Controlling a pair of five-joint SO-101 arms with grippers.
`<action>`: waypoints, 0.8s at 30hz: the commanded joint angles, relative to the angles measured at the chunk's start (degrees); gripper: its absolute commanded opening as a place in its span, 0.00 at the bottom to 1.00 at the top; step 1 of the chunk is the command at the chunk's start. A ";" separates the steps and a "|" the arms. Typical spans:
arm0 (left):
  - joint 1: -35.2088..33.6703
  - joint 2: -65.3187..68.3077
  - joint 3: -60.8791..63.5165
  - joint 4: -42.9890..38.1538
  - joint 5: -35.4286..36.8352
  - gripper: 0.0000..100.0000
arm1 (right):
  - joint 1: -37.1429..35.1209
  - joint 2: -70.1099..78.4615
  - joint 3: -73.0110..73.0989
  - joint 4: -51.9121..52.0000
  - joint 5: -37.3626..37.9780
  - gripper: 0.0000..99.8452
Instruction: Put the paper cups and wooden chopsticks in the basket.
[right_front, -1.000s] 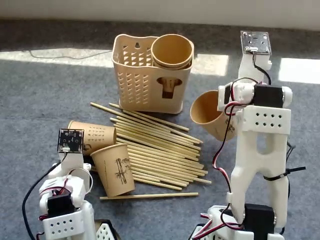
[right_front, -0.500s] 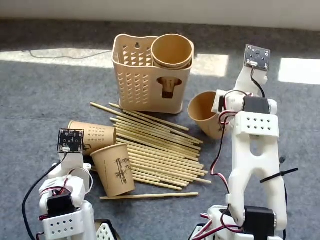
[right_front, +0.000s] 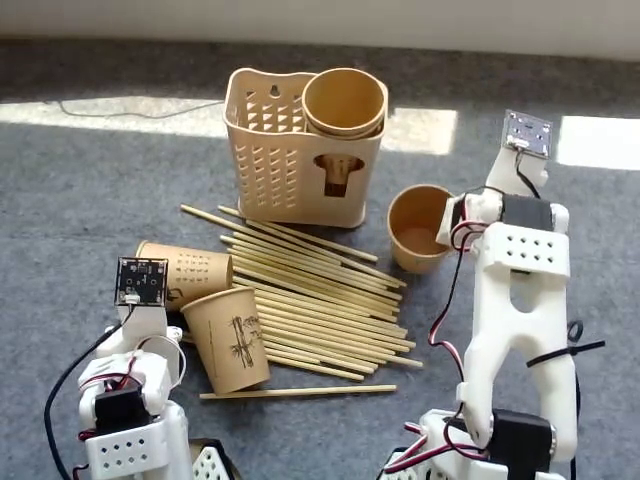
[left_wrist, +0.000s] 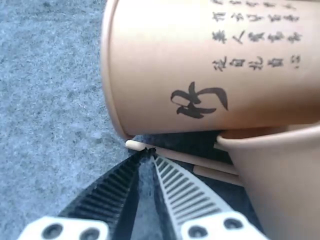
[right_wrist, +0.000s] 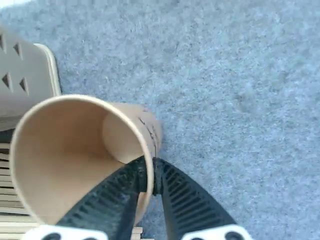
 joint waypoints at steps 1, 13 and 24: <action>-0.66 -0.48 0.57 -0.97 -0.09 0.02 | 2.42 -1.89 -3.56 2.77 -0.26 0.01; -0.66 -0.48 0.57 -0.97 -0.09 0.02 | 4.18 -1.89 -29.14 19.82 -0.18 0.01; -0.66 -0.48 0.57 -0.97 -0.09 0.02 | 1.36 -1.80 -49.98 22.46 -0.62 0.01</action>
